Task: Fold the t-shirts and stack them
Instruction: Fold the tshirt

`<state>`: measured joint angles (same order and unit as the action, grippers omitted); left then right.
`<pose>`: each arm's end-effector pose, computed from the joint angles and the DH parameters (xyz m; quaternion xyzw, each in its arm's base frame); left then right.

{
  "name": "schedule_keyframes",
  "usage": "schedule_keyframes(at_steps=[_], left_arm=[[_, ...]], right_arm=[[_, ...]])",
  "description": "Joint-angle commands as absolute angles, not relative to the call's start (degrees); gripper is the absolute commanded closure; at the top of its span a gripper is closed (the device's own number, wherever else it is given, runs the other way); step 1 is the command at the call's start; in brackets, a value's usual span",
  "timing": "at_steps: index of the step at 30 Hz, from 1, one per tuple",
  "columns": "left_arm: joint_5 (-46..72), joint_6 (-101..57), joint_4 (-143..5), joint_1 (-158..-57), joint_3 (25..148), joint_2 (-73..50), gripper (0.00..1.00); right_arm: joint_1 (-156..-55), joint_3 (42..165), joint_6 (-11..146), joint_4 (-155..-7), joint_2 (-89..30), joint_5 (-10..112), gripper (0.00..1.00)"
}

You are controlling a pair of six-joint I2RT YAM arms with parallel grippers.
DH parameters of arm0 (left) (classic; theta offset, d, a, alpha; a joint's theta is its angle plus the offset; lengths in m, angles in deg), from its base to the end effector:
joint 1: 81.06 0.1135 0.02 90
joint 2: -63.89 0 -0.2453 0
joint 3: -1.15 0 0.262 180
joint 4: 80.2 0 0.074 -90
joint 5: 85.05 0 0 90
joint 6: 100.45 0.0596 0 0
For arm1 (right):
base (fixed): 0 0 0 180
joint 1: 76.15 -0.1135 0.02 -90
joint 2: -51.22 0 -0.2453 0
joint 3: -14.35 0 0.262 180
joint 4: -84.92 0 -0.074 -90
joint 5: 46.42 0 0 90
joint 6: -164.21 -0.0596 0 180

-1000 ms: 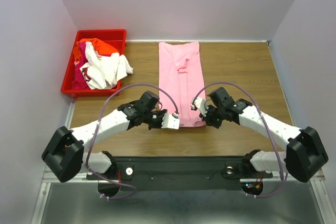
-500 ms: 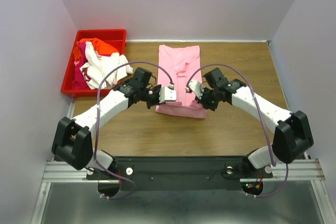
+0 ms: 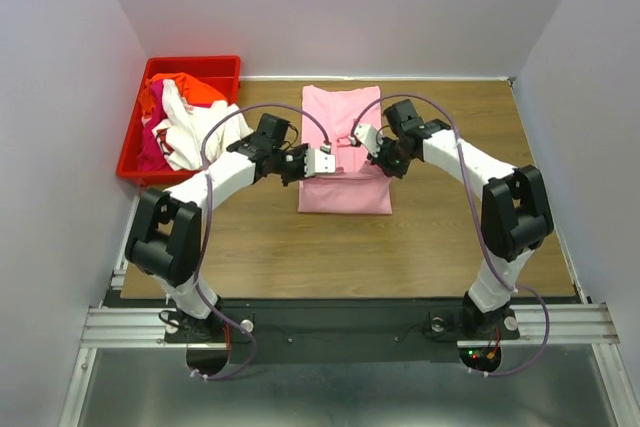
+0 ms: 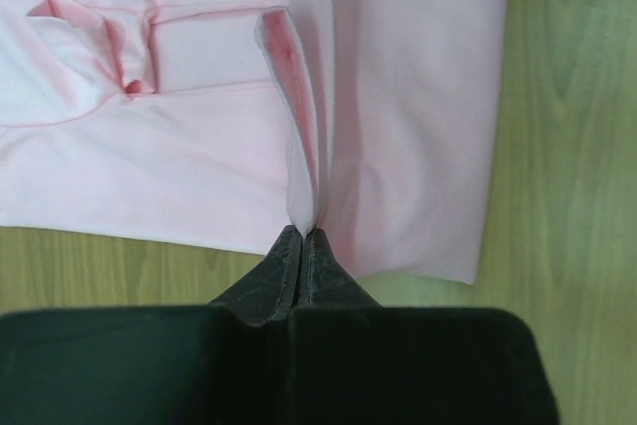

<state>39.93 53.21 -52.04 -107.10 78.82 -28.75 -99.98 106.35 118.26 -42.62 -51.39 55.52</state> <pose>0.3211 -0.1949 0.2069 0.7019 0.5361 -0.1387 0.4480 0.3527 0.1693 0.1867 -0.5601 0.7889 0.0589 0.2457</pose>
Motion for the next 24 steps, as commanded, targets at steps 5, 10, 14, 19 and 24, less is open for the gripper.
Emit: schedule_keyframes(at_steps=[5,10,14,19,24], left_arm=[[40.8,57.2,-54.0,-104.0,89.3,-35.4,1.0],[41.1,57.8,-53.7,-102.6,93.1,-40.6,1.0],[41.1,57.7,-54.0,-101.8,96.4,-44.2,1.0],[40.5,57.0,-55.8,-100.7,99.7,-48.3,1.0],[39.9,55.0,-57.3,-100.5,104.3,-52.2,0.87]], right_arm=[[-98.8,115.7,121.3,-44.1,-57.3,54.3,0.99],[-97.9,121.2,121.8,-44.1,-62.0,54.1,0.99],[-97.3,124.3,122.3,-44.2,-65.1,53.9,0.98],[-97.0,128.3,121.5,-44.2,-69.5,54.1,0.98],[-96.3,133.5,119.3,-44.2,-72.3,52.8,0.79]])
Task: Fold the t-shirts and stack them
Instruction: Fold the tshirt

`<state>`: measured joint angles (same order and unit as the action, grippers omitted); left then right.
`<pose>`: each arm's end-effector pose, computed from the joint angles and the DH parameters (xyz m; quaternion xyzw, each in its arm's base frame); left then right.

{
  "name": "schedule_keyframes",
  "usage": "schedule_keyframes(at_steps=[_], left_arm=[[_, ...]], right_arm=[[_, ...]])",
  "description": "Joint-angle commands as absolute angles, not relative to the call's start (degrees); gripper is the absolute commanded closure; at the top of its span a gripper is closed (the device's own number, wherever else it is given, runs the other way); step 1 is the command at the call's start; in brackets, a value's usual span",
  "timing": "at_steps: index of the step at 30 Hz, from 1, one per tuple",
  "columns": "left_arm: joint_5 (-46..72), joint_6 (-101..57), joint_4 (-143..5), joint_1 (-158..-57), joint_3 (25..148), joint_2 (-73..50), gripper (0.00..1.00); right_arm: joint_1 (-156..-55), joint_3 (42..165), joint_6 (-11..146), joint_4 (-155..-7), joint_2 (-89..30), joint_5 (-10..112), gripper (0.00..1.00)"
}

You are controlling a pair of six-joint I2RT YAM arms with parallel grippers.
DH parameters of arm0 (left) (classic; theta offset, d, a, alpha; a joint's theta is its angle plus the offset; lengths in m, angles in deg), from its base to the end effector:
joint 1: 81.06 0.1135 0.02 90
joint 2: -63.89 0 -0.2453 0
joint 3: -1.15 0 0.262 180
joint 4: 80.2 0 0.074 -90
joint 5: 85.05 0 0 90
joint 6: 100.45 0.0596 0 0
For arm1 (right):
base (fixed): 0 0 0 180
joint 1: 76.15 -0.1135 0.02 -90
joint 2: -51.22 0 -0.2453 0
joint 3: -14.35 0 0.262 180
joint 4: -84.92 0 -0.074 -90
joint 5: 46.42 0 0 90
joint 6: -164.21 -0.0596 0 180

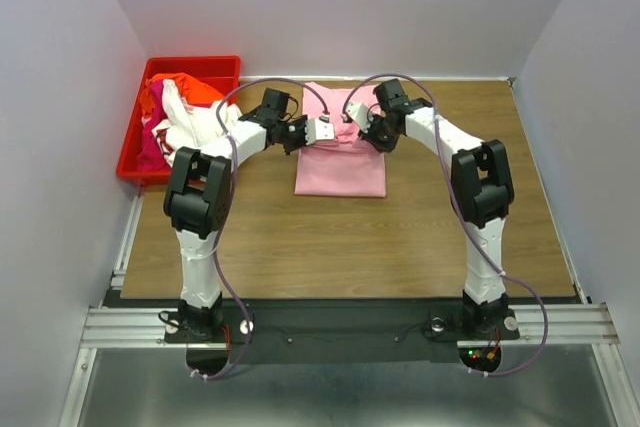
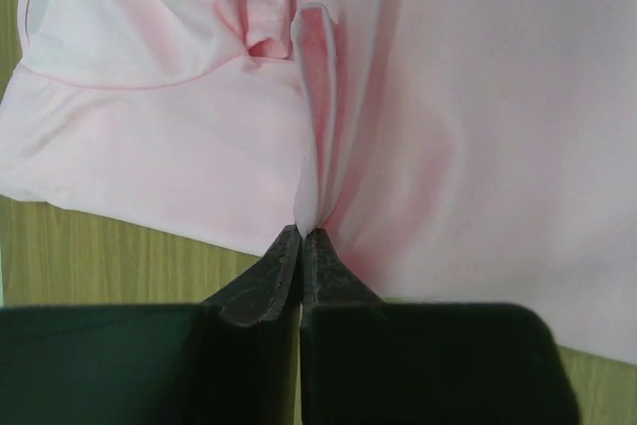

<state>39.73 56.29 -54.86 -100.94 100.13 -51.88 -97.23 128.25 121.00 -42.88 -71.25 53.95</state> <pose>0.4292 -0.1913 0.1762 0.6865 0.5515 -0.0967 0.4639 0.4398 0.1810 0.1657 -0.5569 0.7868 0.0293 0.2644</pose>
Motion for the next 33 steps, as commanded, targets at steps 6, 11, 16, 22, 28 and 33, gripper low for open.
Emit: schedule_keyframes(at_steps=[6,11,16,22,28,33], left_arm=[[36.8,49.1,-60.0,-99.2,108.0,-52.5,0.46],[37.6,40.7,-63.2,-96.9,104.4,-46.3,0.41],[41.4,42.1,-61.8,-96.5,92.9,-36.1,0.42],[44.1,51.4,-57.8,-98.3,77.9,-30.0,0.46],[42.0,56.8,-59.7,-99.8,72.8,-29.7,0.43],[40.0,60.3,-59.7,-100.7,72.7,-31.6,0.41]], right_arm=[[-94.3,138.8,114.0,-44.5,-71.7,52.5,0.44],[-93.4,137.4,110.0,-44.5,-65.4,54.0,0.43],[-93.8,127.8,106.9,-43.5,-58.5,58.9,0.5],[-99.2,113.7,107.6,-43.5,-53.5,60.0,0.61],[-102.9,107.1,108.9,-48.0,-54.0,56.4,0.62],[-104.2,105.8,110.1,-49.1,-55.8,55.9,0.62]])
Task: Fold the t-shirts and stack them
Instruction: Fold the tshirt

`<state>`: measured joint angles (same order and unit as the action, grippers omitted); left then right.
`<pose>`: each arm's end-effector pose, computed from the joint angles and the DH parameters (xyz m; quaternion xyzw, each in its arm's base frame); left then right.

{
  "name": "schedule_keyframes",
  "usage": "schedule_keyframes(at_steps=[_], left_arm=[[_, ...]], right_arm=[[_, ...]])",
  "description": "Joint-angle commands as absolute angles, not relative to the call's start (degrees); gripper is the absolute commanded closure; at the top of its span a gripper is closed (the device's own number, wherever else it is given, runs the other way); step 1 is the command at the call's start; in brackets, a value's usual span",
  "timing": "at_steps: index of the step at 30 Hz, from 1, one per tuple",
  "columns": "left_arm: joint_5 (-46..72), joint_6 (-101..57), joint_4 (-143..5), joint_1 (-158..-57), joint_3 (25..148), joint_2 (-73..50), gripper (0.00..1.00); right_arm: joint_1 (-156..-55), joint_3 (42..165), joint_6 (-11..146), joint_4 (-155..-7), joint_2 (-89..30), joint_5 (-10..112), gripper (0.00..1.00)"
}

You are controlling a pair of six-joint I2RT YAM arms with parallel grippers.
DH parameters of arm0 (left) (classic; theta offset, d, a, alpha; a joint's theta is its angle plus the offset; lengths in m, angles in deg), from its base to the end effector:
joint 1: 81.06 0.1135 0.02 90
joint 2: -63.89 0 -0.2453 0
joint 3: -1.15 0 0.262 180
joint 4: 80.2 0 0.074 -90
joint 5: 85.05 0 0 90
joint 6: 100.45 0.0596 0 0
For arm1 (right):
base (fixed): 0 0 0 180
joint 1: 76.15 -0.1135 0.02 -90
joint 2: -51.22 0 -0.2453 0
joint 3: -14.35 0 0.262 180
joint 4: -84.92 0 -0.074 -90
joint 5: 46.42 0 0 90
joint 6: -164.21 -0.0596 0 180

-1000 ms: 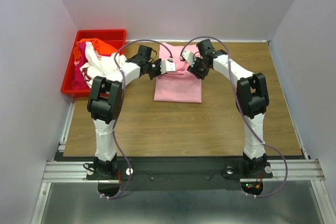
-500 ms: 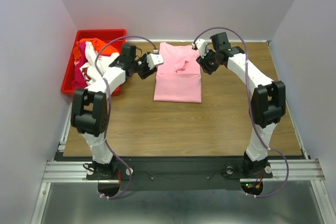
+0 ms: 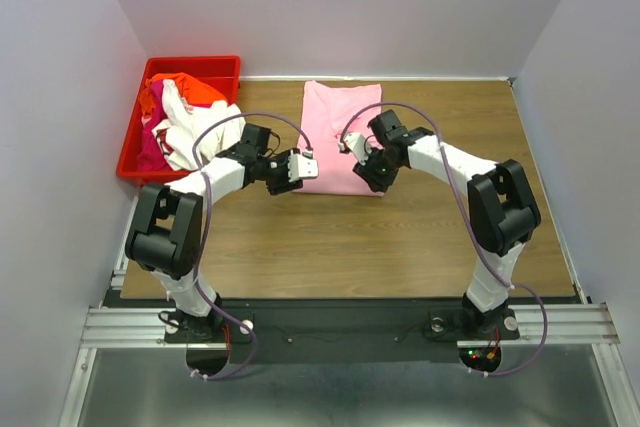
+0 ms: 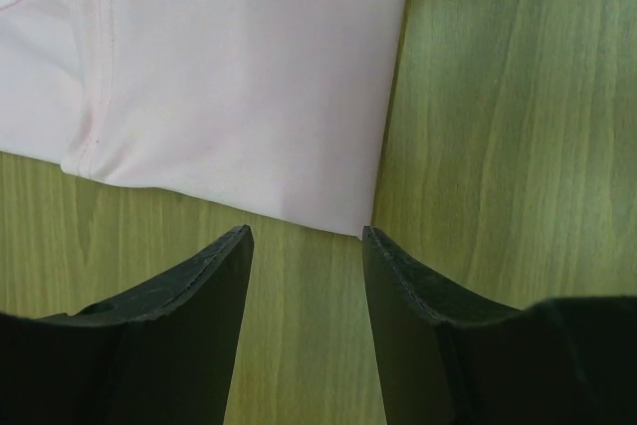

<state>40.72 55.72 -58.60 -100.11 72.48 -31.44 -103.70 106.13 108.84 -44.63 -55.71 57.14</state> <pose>0.3362 -0.1530 0.1638 0.6819 0.5699 -0.1169 0.4433 0.3471 0.1969 0.1595 -0.5226 0.8183 0.1022 0.2166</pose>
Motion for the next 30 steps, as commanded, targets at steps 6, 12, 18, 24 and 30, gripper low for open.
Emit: schedule_keyframes(at_steps=[6,12,18,24,30], left_arm=[[38.3,63.8,-60.2,-101.8,71.9,-33.8,0.4],[37.2,64.6,-60.5,-102.9,72.1,-35.3,0.4],[35.3,65.4,-59.7,-104.0,73.0,-37.5,0.44],[34.4,65.7,-58.3,-104.1,74.2,-39.3,0.53],[34.7,65.9,-57.6,-104.2,74.7,-39.2,0.82]], right_arm=[[-105.1,103.0,110.9,-50.1,-55.8,55.6,0.62],[-105.2,101.8,110.4,-50.1,-55.1,56.2,0.61],[-105.2,100.4,111.6,-50.6,-56.2,55.5,0.61],[-105.2,97.7,111.8,-51.9,-56.4,55.2,0.6],[-105.2,97.4,111.8,-54.3,-57.1,51.4,0.74]])
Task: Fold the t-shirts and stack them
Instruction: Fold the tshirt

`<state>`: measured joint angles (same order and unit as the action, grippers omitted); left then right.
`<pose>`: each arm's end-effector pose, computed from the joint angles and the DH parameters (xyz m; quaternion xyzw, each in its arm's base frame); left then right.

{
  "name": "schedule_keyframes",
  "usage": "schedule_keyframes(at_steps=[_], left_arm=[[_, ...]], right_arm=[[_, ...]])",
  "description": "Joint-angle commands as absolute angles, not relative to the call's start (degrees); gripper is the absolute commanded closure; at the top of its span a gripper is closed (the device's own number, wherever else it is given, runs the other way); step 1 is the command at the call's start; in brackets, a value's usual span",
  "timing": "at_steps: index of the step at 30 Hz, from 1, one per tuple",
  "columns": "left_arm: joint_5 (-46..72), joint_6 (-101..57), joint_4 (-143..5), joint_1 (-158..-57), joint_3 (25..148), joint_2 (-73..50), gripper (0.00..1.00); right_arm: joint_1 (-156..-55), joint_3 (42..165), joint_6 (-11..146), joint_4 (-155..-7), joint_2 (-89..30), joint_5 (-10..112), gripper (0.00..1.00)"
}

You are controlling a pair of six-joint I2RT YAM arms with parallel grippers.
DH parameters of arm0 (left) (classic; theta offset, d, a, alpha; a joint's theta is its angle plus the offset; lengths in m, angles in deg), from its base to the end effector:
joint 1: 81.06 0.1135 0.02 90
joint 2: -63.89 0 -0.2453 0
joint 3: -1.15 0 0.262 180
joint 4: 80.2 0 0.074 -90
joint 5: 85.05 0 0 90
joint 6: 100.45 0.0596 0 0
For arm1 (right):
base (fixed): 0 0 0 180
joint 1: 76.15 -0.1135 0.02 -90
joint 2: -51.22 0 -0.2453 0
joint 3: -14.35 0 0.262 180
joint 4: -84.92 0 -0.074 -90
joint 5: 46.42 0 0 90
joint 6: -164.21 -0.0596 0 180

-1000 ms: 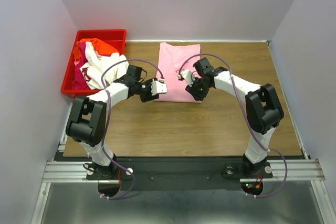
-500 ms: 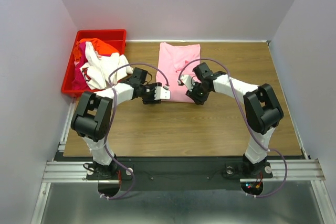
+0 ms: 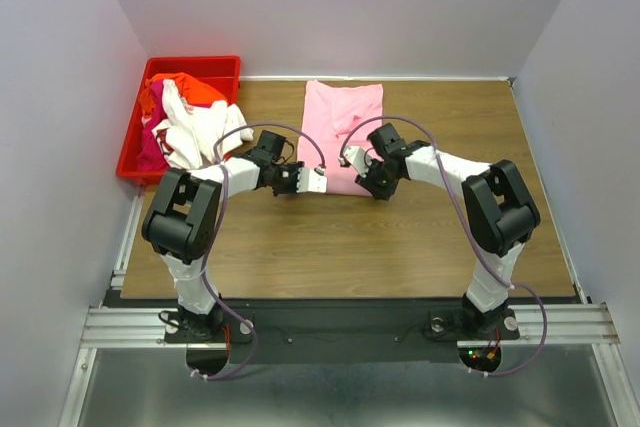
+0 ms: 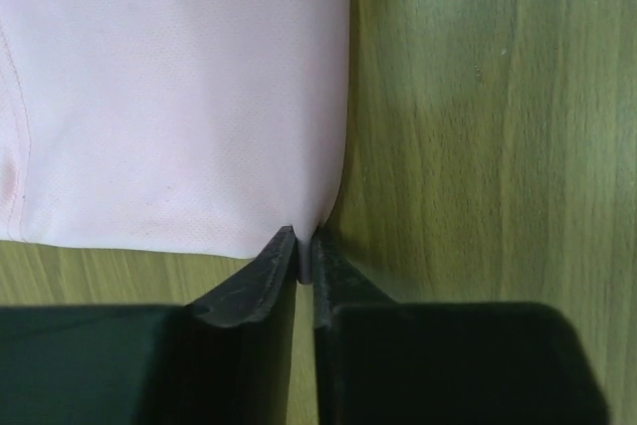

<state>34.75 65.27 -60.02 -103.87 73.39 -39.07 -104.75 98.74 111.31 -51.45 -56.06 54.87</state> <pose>0.3384 -0.1744 0.1211 0.7462 0.5291 -0.0729 0.3975 0.3342 0.1955 0.1243 -0.5453 0.8077 0.0810 0.2091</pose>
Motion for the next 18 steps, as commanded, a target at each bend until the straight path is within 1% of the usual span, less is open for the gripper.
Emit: schedule_keyframes(at_steps=[1,2,3,4,13,18], left_arm=[[34.7,65.6,-57.3,-104.2,74.9,-39.0,0.89],[34.9,65.1,-56.9,-104.1,75.1,-38.9,0.98],[35.1,64.3,-55.9,-104.1,76.3,-38.9,1.0],[35.4,63.6,-55.0,-104.1,76.9,-38.8,1.0],[39.1,57.6,-46.8,-102.6,84.8,-32.5,1.0],[39.5,58.5,-43.8,-103.7,81.4,-27.4,1.0]], right_arm=[[-105.2,97.5,111.7,-54.4,-57.3,50.9,0.79],[-105.2,97.6,111.7,-54.5,-57.4,50.3,0.85],[-105.2,97.9,111.3,-54.5,-57.2,49.7,0.9],[-105.2,98.1,110.8,-54.4,-57.0,48.9,0.99],[-105.2,101.4,106.7,-49.2,-46.3,48.1,1.0],[-105.2,100.5,106.9,-44.2,-42.0,49.8,0.99]])
